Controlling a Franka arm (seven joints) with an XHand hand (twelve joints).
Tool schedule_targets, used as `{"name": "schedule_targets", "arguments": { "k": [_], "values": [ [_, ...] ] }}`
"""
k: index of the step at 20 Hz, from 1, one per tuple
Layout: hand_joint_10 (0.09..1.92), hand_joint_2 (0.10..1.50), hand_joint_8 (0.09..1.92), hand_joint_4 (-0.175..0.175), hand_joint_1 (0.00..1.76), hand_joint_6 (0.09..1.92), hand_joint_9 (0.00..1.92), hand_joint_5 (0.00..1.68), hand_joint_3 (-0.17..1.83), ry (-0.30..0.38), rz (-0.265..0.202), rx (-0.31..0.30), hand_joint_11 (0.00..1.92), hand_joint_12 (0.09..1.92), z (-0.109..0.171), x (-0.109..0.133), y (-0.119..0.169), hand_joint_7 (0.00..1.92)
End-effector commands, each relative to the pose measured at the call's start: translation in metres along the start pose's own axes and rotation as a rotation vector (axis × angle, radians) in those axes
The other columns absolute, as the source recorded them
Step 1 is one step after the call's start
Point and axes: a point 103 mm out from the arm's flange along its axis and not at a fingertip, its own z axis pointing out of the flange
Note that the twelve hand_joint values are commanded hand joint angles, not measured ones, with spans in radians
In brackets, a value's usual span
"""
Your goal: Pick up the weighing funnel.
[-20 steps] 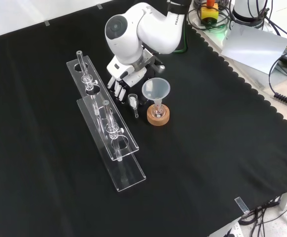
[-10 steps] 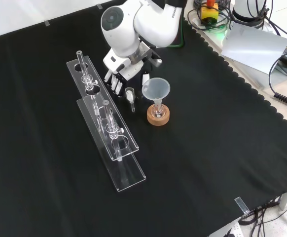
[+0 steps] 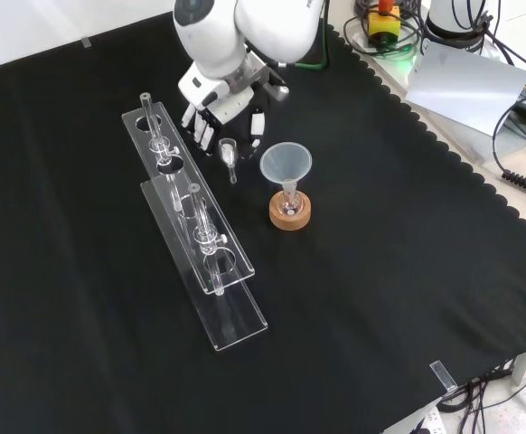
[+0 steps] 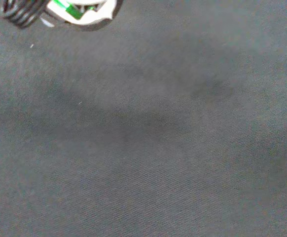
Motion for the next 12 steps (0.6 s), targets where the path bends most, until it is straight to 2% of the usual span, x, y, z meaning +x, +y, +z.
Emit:
{"name": "schedule_targets", "arguments": {
  "k": [1, 4, 12],
  "values": [
    [0.57, 0.75, 0.76, 0.1, 1.07, 1.12, 1.01, 1.03, 0.71, -0.002, 0.023, -0.006, 0.55, 1.27, -0.016, -0.023, -0.016, 0.8],
    [0.57, 0.75, 0.76, 0.101, 1.07, 1.12, 1.01, 1.03, 0.71, -0.011, 0.016, 0.009, 0.55, 1.27, -0.023, -0.03, -0.022, 0.8],
    [0.57, 0.74, 0.75, 0.107, 1.07, 1.11, 1.02, 1.03, 0.73, -0.039, 0.034, 0.001, 0.56, 1.26, -0.045, -0.044, -0.039, 0.81]
  ]
}}
